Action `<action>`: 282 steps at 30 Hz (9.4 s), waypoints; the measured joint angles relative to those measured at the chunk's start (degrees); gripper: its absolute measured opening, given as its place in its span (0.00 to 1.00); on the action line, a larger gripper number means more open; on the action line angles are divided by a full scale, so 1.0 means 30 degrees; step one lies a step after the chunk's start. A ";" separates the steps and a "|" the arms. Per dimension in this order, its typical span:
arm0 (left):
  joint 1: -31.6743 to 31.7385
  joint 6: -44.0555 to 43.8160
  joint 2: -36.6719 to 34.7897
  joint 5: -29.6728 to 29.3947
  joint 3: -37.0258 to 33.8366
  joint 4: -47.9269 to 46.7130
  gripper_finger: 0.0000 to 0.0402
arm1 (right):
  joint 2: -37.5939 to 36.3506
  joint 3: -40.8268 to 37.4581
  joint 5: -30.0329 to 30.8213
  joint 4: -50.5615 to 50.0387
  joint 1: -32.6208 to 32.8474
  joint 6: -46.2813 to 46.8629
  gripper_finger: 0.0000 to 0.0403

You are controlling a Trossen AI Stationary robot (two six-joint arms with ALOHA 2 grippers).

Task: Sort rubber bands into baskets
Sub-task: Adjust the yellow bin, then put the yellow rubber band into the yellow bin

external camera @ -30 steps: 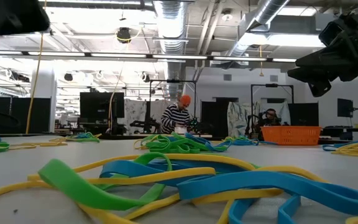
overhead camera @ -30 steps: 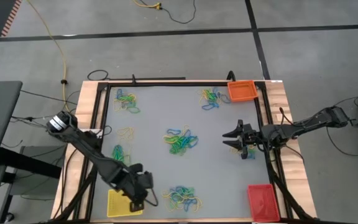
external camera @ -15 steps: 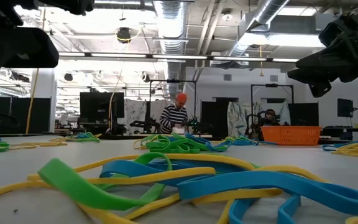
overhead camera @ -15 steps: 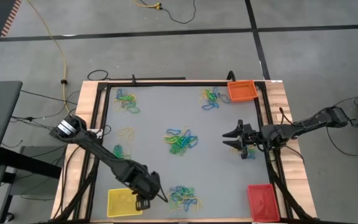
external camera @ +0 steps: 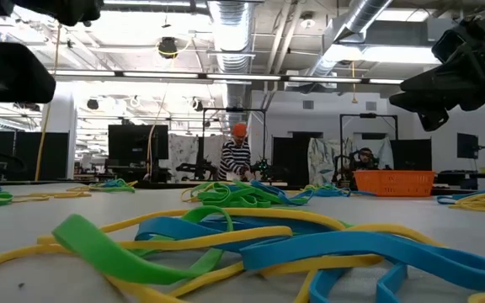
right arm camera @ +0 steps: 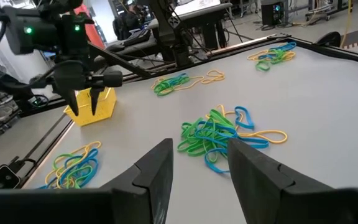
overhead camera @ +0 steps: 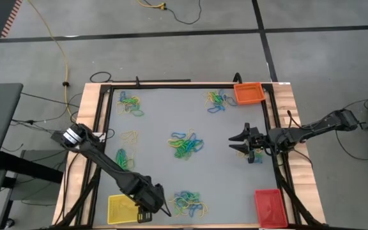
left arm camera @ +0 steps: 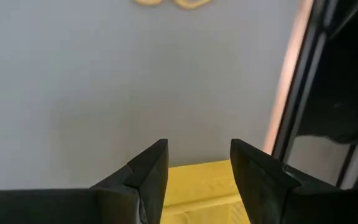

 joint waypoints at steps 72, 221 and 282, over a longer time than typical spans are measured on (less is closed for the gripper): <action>0.6562 0.5668 0.0679 -0.5413 0.0961 -0.8881 0.40 | 0.0000 0.0000 -0.0009 -0.0610 0.0029 -0.0011 0.45; 1.3718 0.5397 -0.5706 -0.2896 -0.8050 -0.2687 0.00 | 0.0000 0.0000 0.0831 -0.0616 0.0000 -0.0033 0.45; 0.9784 0.5203 -0.7184 -0.4208 0.1026 -1.1146 0.00 | 0.0000 0.0000 0.0831 -0.0755 0.0000 0.0171 0.45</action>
